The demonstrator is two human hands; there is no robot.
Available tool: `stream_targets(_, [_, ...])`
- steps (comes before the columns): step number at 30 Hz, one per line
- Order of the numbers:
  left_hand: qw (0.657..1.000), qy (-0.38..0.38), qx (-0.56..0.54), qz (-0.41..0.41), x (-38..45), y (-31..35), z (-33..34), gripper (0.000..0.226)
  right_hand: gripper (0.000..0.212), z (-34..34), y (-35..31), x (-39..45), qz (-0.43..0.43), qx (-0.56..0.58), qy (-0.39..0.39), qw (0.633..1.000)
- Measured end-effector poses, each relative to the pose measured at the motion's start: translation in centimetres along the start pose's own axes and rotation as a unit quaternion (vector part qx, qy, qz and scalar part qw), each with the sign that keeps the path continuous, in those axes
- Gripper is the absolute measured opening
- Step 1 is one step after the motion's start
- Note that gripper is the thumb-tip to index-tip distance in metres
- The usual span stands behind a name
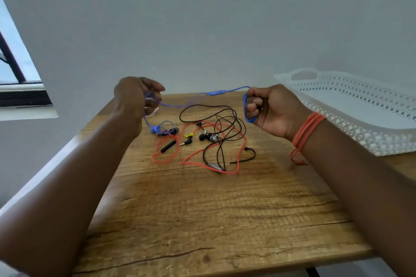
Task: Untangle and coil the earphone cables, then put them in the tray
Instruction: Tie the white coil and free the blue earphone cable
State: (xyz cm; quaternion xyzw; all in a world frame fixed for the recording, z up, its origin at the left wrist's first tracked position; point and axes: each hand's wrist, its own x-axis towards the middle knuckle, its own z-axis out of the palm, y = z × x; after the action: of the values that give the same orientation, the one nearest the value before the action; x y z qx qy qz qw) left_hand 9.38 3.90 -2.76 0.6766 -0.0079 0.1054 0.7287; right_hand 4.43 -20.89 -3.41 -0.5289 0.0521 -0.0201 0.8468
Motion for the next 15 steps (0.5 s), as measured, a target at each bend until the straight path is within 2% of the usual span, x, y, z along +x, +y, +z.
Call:
stream_targets(2, [0.994, 0.021, 0.098, 0.035, 0.2, -0.3, 0.2, 0.037, 0.027, 0.0, 0.0, -0.1, 0.002, -0.009, -0.001, 1.000])
stream_targets(4, [0.980, 0.048, 0.159, 0.108, -0.3, -0.5, 0.7, 0.036, 0.028, 0.1, 0.1, -0.2, 0.005, -0.038, -0.011, 0.999])
stream_targets(5, [0.975, 0.041, 0.158, 0.151, -0.8, -0.4, 1.1, 0.034, 0.028, 0.3, 0.2, -0.2, 0.006, -0.063, -0.015, 0.998])
stream_targets(7, [0.971, -0.024, 0.134, 0.199, -2.2, 0.0, 2.5, 0.034, 0.028, 0.8, 0.7, -0.4, -0.002, -0.134, -0.020, 0.991])
stream_targets(10, [0.965, -0.149, 0.122, 0.175, -4.4, 0.0, 4.7, 0.028, 0.028, 1.6, 1.7, -0.6, -0.010, -0.215, -0.036, 0.976])
stream_targets(12, [0.956, -0.215, 0.147, 0.135, -5.3, -0.8, 5.6, 0.035, 0.025, 1.9, 1.9, -0.8, -0.021, -0.246, -0.054, 0.967])
stream_targets(14, [0.943, -0.253, 0.181, 0.122, -5.7, -1.5, 5.6, 0.041, 0.028, 2.2, 1.5, -1.2, -0.029, -0.245, -0.066, 0.967])
stream_targets(15, [0.944, -0.256, 0.174, 0.116, -5.7, -1.6, 5.5, 0.035, 0.031, 2.1, 1.2, -1.4, -0.029, -0.235, -0.068, 0.969])
